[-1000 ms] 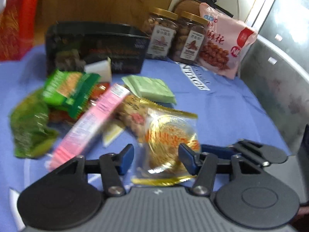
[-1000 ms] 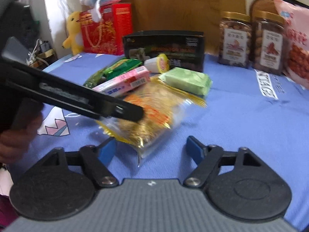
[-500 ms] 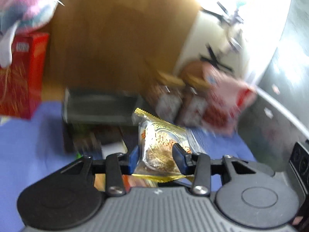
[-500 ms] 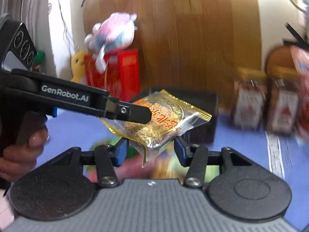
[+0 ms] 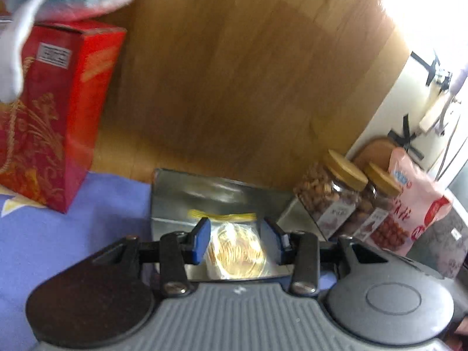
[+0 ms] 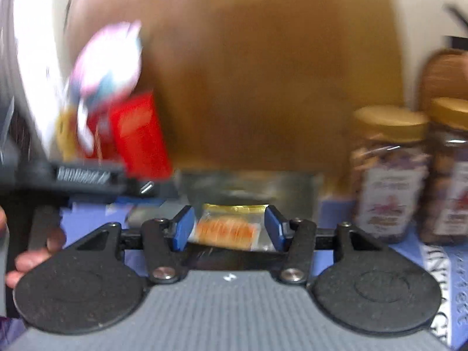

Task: Organize snacks
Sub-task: 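Carry the gold cake with the left gripper into the black tin and release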

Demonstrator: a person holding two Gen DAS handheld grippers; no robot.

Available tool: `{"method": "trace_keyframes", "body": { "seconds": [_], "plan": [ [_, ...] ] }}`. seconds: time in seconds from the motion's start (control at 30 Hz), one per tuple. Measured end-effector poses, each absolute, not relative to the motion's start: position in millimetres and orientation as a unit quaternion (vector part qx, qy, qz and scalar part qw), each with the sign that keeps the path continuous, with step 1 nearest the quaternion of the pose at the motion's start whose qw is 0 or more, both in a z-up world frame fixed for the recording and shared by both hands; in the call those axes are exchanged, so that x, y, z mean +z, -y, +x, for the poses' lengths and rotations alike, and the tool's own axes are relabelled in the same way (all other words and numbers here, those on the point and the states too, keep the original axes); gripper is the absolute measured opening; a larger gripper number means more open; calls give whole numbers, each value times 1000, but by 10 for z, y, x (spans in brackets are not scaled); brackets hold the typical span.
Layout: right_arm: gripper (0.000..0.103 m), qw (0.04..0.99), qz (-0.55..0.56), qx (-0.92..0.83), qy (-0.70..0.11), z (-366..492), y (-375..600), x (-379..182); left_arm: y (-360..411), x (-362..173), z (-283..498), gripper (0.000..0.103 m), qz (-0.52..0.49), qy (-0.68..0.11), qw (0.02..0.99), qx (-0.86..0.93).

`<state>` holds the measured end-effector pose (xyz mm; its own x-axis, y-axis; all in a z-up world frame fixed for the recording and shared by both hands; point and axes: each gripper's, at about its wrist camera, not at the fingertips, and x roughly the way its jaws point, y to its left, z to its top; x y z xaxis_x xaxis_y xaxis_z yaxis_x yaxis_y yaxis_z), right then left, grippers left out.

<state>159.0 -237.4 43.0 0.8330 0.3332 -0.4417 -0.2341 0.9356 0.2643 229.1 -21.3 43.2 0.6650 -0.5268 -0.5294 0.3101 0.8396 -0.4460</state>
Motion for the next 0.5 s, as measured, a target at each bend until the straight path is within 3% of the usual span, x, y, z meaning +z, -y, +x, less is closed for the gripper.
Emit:
{"method": "trace_keyframes", "body": {
  "seconds": [0.1,0.23,0.4,0.5],
  "plan": [
    [63,953,174,90,-231,1540,2789,373,270,397,2278,40,-141,-338,904,-220],
    [64,918,270,88,-277,1664,3034,107,351,259,2324,39,-135,-359,898,-214],
    [62,886,296,150,-324,1645,2836,13,361,272,2271,39,-117,-366,899,-210],
    [62,919,224,141,-291,1389,2624,179,336,298,2221,39,-110,-360,903,-205]
  ]
}}
